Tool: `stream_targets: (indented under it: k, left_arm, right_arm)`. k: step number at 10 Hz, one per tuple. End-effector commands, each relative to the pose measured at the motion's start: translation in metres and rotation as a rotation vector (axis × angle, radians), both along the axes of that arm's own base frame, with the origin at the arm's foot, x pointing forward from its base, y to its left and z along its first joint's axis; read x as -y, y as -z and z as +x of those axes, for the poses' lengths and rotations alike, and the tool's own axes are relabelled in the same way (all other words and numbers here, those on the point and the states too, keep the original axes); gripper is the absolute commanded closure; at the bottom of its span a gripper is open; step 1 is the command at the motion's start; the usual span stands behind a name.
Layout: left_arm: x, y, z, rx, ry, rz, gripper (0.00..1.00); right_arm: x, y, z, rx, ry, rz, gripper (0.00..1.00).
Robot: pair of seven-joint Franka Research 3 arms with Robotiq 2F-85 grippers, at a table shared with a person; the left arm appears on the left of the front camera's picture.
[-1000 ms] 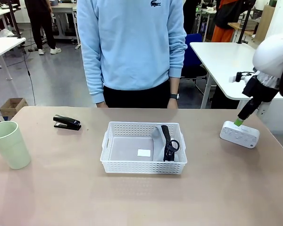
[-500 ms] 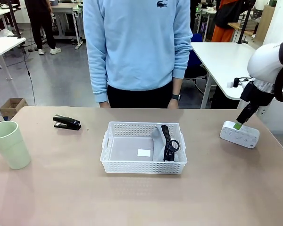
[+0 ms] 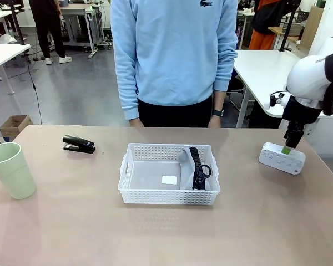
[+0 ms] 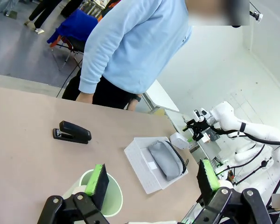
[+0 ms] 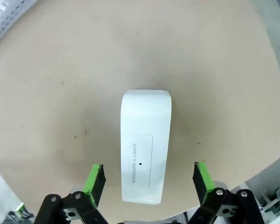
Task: Efficiently arrange items inside the basket to fit them all.
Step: Pick up the Digital clock and place it inside the Organizing basket.
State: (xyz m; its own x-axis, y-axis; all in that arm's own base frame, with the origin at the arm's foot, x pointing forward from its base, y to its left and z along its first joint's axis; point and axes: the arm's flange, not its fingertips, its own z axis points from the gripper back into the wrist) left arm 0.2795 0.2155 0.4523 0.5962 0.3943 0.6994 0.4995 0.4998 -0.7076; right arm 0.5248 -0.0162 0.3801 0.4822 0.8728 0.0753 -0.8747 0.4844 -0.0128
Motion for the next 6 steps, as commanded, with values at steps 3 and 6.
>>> stream_targets:
  k: [3, 6]
  left_arm:
    - [0.0, -0.001, 0.001, 0.029, -0.004, -0.004, 0.0]
    - [0.0, -0.001, 0.001, 0.029, -0.004, -0.004, 0.0]
  right_arm:
    - [0.004, 0.002, -0.001, 0.039, -0.014, -0.034, 0.0]
    - [0.004, 0.026, 0.005, 0.052, -0.027, -0.039, 0.0]
